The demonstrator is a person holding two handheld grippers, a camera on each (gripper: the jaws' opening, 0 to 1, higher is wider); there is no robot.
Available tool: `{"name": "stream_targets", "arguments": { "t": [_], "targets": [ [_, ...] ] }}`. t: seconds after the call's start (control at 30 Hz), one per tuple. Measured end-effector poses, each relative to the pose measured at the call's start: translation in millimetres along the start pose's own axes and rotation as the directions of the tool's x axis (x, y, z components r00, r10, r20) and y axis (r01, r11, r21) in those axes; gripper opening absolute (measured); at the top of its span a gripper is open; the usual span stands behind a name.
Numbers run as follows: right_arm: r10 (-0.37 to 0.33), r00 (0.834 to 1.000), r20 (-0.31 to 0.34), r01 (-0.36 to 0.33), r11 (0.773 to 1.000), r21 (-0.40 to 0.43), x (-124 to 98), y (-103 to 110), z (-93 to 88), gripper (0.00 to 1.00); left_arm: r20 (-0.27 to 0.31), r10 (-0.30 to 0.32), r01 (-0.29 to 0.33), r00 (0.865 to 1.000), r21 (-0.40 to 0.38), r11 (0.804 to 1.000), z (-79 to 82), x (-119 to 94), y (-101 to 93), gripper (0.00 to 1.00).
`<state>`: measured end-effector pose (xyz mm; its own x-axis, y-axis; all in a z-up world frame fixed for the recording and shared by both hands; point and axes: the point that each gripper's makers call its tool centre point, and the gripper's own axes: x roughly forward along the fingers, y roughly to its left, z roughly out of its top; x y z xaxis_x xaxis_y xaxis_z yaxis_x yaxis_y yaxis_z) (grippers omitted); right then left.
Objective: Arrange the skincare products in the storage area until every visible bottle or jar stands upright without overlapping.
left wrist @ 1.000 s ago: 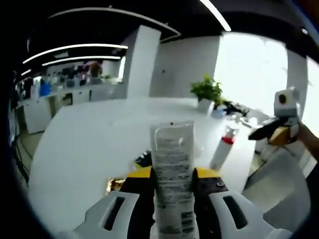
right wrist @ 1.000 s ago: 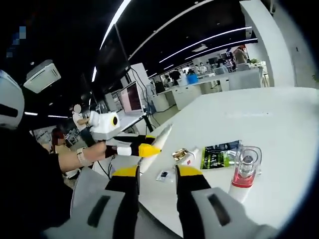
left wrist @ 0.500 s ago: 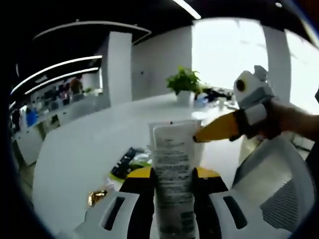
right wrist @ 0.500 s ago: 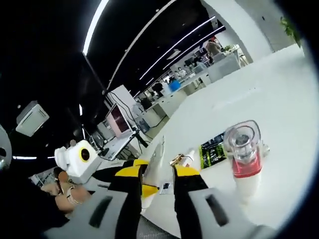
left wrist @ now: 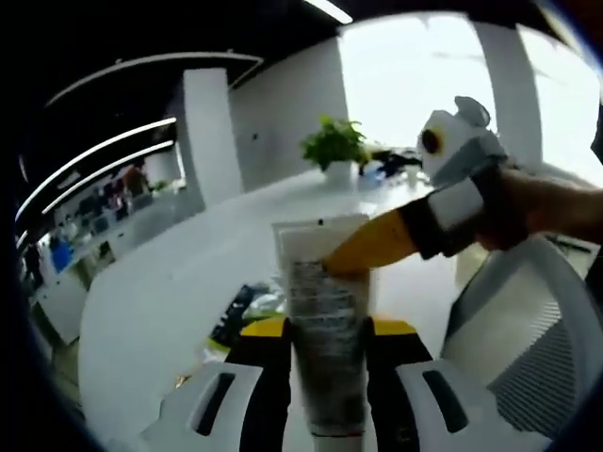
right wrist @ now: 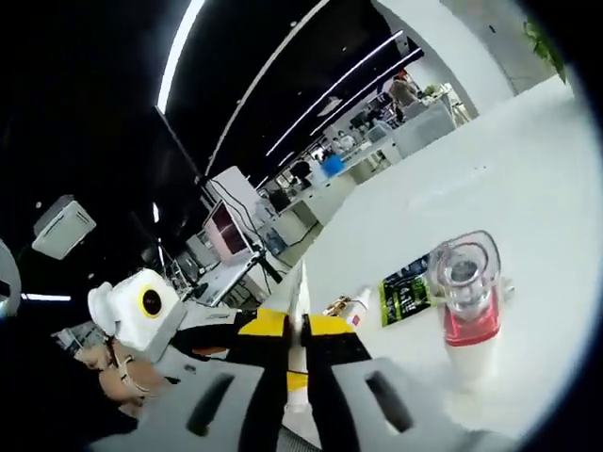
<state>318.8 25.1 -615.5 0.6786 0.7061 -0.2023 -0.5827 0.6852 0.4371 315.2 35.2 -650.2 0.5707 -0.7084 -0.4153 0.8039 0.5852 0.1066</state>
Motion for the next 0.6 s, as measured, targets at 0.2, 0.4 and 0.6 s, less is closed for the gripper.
{"name": "stream_targets", "arguments": {
  "t": [0.2,0.4,0.6],
  "targets": [
    [-0.06,0.998,-0.017,0.057,0.987,-0.153,1.9,-4.1,1.4,0.03,-0.029,-0.007,0.008,1.0,0.009,1.0,-1.4,12.6,3.1,0.26],
    [-0.111,0.994,-0.018,0.102,0.958,-0.269,2.0,-12.7,1.9,0.03,-0.042,-0.022,0.024,0.999,0.036,0.999,-0.7,25.0,1.9,0.26],
    [-0.133,0.991,-0.027,0.115,0.932,-0.343,-1.2,-15.1,-1.5,0.04,-0.045,-0.044,0.046,0.998,0.029,0.999,-3.4,31.4,-1.8,0.26]
  ]
}}
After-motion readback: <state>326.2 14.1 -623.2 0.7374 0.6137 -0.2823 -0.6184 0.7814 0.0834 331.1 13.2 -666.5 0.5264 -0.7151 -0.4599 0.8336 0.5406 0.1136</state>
